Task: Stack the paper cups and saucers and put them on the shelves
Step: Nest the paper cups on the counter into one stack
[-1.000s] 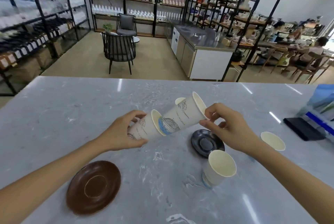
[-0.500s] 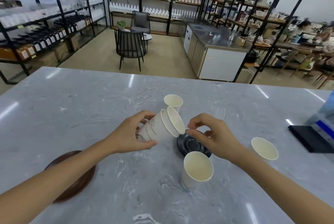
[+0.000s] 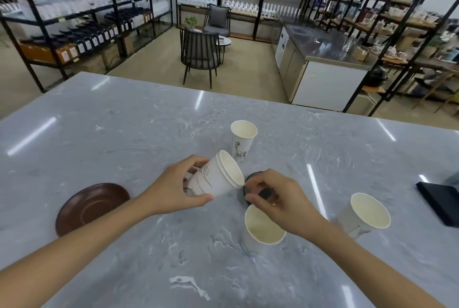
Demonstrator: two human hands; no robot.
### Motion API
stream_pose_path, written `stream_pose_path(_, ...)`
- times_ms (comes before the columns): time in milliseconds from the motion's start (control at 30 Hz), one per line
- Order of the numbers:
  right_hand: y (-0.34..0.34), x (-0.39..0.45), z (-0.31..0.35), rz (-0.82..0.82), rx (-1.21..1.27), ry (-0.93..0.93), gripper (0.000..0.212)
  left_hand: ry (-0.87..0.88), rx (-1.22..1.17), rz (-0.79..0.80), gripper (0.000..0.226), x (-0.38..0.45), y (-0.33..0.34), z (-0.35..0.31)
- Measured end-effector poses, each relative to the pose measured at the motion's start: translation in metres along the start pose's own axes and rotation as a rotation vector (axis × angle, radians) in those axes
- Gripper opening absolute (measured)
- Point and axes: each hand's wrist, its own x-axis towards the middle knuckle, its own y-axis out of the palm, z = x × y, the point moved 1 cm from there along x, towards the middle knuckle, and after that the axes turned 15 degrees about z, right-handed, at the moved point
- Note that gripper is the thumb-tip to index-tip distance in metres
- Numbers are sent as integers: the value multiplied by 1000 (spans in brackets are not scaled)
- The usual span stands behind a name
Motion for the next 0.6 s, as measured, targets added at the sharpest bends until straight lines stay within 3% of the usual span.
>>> stream_pose_path(67,0,-17,-1,72,-66,11,16,-53,-18,-26,71,-7,3,7)
stream_pose_path(233,6,-63,-10,303,-383,137,42,-160,-76,-72,69,-26,14,24)
stream_pose_path(300,8,-71,-13,347,-436,143,33,-190,-97,-77,69,-33,19,27)
stream_pose_path(400,6,-70,-15,280,-374,158,12,-213,-131,-63,68,-40,27,29)
stream_pose_path(600,-12,-44,-19,149,-232,215,13,-235,-171,-47,76,-44,28,30)
